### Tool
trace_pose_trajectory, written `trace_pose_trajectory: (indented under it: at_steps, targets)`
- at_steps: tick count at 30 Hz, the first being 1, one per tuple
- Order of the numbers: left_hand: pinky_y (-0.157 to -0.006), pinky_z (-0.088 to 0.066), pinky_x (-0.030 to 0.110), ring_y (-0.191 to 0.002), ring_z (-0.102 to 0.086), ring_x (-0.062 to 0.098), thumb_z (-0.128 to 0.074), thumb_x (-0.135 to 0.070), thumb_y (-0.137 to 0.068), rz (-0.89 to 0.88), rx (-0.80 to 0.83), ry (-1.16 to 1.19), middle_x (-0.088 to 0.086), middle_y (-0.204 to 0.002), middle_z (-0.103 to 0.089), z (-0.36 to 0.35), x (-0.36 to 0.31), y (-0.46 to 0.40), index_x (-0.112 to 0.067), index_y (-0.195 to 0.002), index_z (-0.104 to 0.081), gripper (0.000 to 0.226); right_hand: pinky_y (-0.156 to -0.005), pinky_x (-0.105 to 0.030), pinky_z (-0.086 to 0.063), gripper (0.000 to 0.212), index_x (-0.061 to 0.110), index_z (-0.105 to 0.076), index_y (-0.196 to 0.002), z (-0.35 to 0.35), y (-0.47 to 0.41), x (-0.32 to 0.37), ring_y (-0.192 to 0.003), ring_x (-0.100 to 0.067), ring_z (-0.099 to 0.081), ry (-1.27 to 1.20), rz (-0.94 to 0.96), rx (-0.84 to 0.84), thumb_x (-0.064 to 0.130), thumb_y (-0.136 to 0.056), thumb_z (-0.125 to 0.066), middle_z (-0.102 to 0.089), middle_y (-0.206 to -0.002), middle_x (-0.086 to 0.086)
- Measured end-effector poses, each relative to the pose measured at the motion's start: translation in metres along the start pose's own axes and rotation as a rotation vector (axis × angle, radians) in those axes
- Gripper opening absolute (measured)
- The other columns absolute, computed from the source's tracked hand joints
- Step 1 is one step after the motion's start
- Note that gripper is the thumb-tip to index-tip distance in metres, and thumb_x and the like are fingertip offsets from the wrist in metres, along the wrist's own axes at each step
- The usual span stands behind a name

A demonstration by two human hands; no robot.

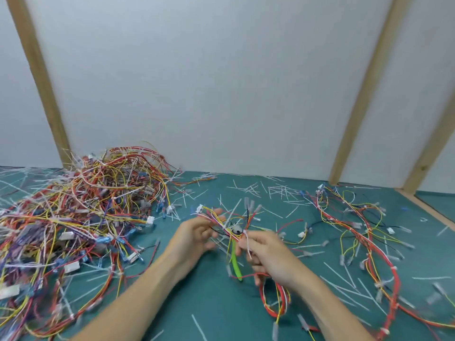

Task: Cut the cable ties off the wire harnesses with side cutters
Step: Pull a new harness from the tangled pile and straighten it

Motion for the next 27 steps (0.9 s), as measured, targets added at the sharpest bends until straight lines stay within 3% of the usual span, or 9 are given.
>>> trace_pose_trajectory:
  at_steps: [3, 7, 10, 14, 18, 20, 23, 25, 27]
  targets:
    - [-0.050, -0.045, 0.022, -0.065, -0.058, 0.013, -0.054, -0.023, -0.084, -0.024, 0.067, 0.083, 0.009, -0.112, -0.073, 0.009, -0.002, 0.004, -0.005, -0.120, -0.070, 0.044, -0.044, -0.023, -0.029, 0.027, 0.002, -0.064, -0.079, 0.010, 0.003, -0.004, -0.041, -0.011, -0.034, 0.248, 0.052, -0.071, 0.018, -0.100, -0.057, -0.042, -0.050, 0.003]
    - [-0.048, -0.044, 0.022, -0.061, -0.058, 0.009, -0.060, -0.042, -0.089, -0.061, -0.064, -0.091, 0.001, -0.082, -0.071, 0.012, 0.002, 0.002, -0.007, -0.111, -0.075, 0.043, -0.049, -0.023, -0.036, 0.026, 0.026, -0.076, -0.069, 0.014, 0.010, 0.000, -0.050, -0.010, -0.049, 0.474, 0.084, -0.064, 0.031, -0.087, -0.059, -0.057, -0.054, 0.004]
    - [-0.050, -0.041, 0.023, -0.064, -0.058, 0.009, -0.065, -0.042, -0.084, -0.119, -0.077, -0.132, 0.000, -0.072, -0.061, 0.013, 0.003, 0.003, -0.012, -0.102, -0.079, 0.038, -0.055, -0.031, -0.035, 0.031, 0.017, -0.066, -0.059, 0.025, 0.010, 0.009, -0.051, -0.009, -0.043, 0.516, 0.170, -0.264, 0.034, -0.076, -0.046, -0.054, -0.054, -0.002]
    - [-0.050, -0.044, 0.024, -0.065, -0.056, 0.014, -0.067, -0.040, -0.087, -0.183, -0.074, -0.143, 0.005, -0.073, -0.060, 0.010, 0.001, 0.007, -0.012, -0.102, -0.079, 0.035, -0.074, -0.031, -0.051, 0.025, 0.027, -0.074, -0.094, 0.042, 0.025, 0.029, -0.085, -0.004, -0.066, 0.328, 0.355, -0.671, 0.023, -0.097, -0.049, -0.073, -0.090, 0.016]
    - [-0.052, -0.049, 0.025, -0.070, -0.064, 0.015, -0.068, -0.037, -0.090, -0.217, -0.084, -0.145, 0.007, -0.081, -0.068, 0.004, 0.002, 0.011, -0.015, -0.099, -0.080, 0.026, -0.088, -0.017, -0.047, 0.020, 0.023, -0.068, -0.109, 0.019, 0.051, 0.074, -0.105, -0.008, -0.065, 0.408, 0.789, -0.740, 0.028, -0.099, -0.052, -0.068, -0.107, 0.020]
    - [-0.052, -0.051, 0.025, -0.071, -0.066, 0.016, -0.066, -0.032, -0.094, -0.234, -0.107, -0.142, 0.007, -0.083, -0.070, 0.005, 0.000, 0.012, -0.015, -0.095, -0.078, 0.021, -0.089, -0.017, -0.047, 0.020, 0.020, -0.067, -0.113, 0.001, 0.055, 0.084, -0.105, -0.012, -0.067, 0.442, 0.951, -0.677, 0.026, -0.099, -0.052, -0.067, -0.109, 0.018]
    - [-0.054, -0.052, 0.025, -0.072, -0.067, 0.016, -0.066, -0.031, -0.095, -0.269, -0.100, -0.157, 0.006, -0.083, -0.071, 0.006, -0.002, 0.013, -0.015, -0.096, -0.077, 0.019, -0.088, -0.023, -0.054, 0.023, 0.025, -0.061, -0.121, -0.013, 0.029, 0.062, -0.109, -0.008, -0.066, 0.453, 0.742, -0.536, 0.021, -0.099, -0.058, -0.066, -0.111, 0.017]
    - [-0.055, -0.051, 0.023, -0.072, -0.066, 0.013, -0.065, -0.030, -0.096, -0.286, -0.074, -0.179, 0.002, -0.083, -0.072, 0.004, -0.002, 0.013, -0.020, -0.095, -0.079, 0.017, -0.098, -0.029, -0.050, 0.031, 0.027, -0.056, -0.129, -0.009, 0.010, 0.034, -0.116, 0.000, -0.059, 0.602, 0.496, -0.515, 0.022, -0.099, -0.063, -0.063, -0.120, 0.017]
    - [-0.056, -0.051, 0.022, -0.072, -0.064, 0.011, -0.064, -0.028, -0.096, -0.296, -0.039, -0.201, 0.001, -0.083, -0.073, 0.001, -0.002, 0.014, -0.018, -0.101, -0.079, 0.018, -0.098, -0.029, -0.047, 0.026, 0.028, -0.061, -0.125, -0.001, -0.001, 0.012, -0.111, 0.001, -0.059, 0.689, 0.381, -0.512, 0.029, -0.099, -0.064, -0.064, -0.118, 0.018]
Point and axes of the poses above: each hand's wrist, its own y-axis away from the middle knuckle, its own z-axis out of the back of the hand, x = y × z, the point moved 5 cm from there along -y, towards the middle knuckle
